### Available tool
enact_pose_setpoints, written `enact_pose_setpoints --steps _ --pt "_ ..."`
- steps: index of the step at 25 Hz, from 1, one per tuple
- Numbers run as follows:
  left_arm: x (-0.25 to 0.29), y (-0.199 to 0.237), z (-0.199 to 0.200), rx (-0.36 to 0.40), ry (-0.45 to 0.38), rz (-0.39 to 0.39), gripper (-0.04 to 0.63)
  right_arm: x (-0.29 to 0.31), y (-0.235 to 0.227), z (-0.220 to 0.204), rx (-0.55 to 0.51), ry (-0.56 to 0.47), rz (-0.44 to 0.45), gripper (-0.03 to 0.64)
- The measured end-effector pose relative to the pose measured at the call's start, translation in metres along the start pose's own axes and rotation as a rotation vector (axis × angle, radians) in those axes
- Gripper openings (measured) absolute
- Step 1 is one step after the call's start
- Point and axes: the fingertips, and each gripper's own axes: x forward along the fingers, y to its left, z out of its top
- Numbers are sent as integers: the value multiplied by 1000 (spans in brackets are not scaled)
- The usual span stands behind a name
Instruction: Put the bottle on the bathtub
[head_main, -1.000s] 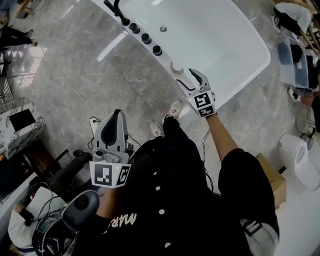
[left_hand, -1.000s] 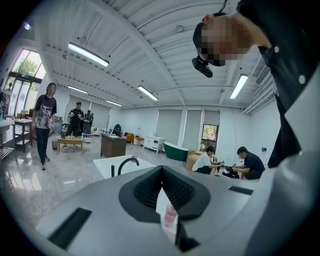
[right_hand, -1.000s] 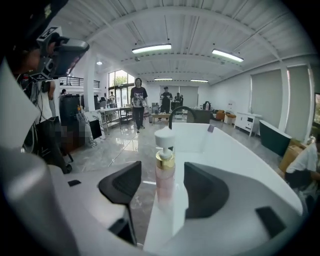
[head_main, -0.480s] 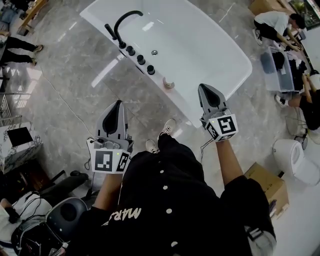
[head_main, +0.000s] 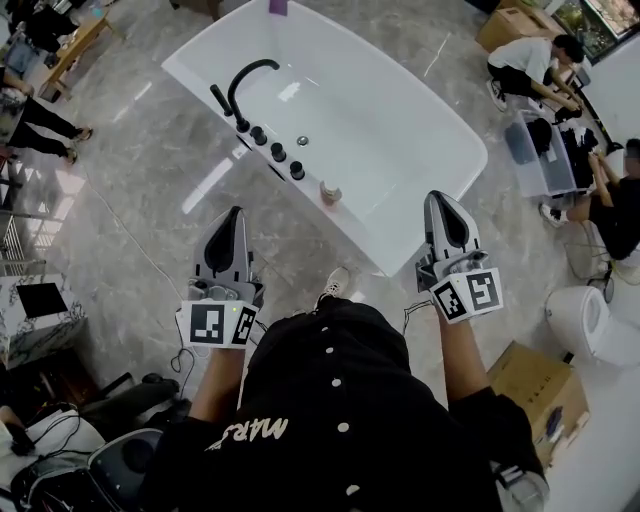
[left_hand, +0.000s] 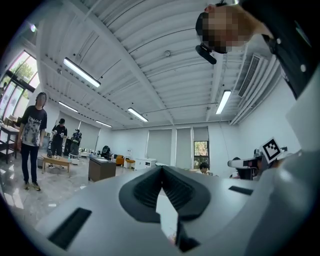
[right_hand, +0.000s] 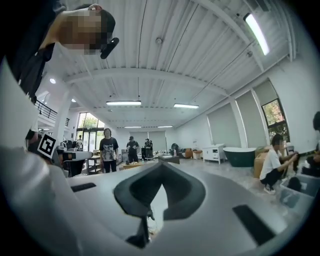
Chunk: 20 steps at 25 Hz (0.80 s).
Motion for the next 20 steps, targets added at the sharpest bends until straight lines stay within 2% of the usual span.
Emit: enact_pose_setpoints --steps 5,15,20 --pt "-5 9 13 28 -37 18 9 -21 -14 20 -18 -54 -65 2" --pt "-30 30 35 77 -82 100 9 -56 -39 12 -38 -46 -153 2" --pt "-34 26 34 79 -84 101 9 -61 -40 13 -40 -60 -171 2"
